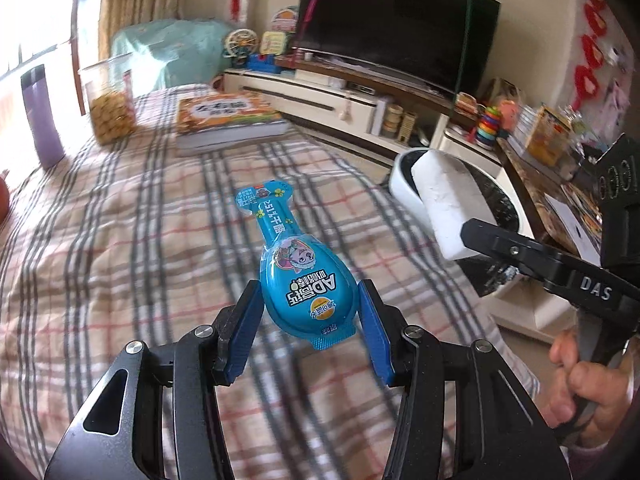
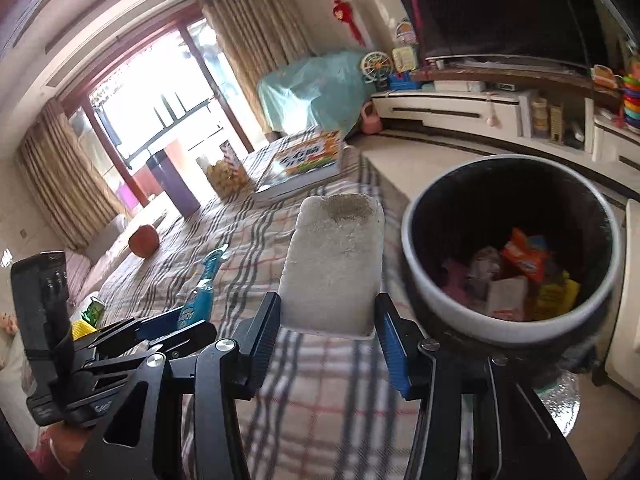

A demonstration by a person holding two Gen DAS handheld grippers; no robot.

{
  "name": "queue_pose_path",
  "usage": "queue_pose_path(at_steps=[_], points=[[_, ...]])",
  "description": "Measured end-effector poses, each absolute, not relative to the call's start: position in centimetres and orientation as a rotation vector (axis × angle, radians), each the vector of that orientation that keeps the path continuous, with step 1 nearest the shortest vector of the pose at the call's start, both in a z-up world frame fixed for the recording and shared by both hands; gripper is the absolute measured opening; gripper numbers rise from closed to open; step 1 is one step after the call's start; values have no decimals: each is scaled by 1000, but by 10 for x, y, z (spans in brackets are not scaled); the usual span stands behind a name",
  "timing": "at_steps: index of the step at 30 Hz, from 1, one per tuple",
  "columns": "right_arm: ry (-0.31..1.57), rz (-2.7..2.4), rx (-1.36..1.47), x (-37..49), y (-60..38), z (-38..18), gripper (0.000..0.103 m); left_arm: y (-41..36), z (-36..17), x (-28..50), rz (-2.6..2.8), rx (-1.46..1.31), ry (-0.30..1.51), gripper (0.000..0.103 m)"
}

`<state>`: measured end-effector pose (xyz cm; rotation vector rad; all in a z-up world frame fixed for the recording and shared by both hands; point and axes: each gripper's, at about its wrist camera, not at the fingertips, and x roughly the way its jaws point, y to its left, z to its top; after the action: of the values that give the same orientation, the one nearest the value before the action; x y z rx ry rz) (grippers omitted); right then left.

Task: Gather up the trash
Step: 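Carry the blue candy and white sponge block over the black bin, then lower the blue candy and white sponge block into the bin opening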

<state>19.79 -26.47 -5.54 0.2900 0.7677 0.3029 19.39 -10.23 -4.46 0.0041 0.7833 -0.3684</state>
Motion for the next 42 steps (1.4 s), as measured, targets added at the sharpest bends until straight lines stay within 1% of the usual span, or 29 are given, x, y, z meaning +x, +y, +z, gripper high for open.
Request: queue_pose_path(at_steps=[16, 27, 42], points=[[722, 227, 359, 176, -320, -48, 49, -161, -30, 196, -451, 82, 760, 48], [711, 187, 374, 176, -340, -47, 49, -198, -24, 203, -499, 121, 751, 48], [712, 156, 372, 187, -363, -45, 49, -229, -18, 219, -530, 140, 746, 48]])
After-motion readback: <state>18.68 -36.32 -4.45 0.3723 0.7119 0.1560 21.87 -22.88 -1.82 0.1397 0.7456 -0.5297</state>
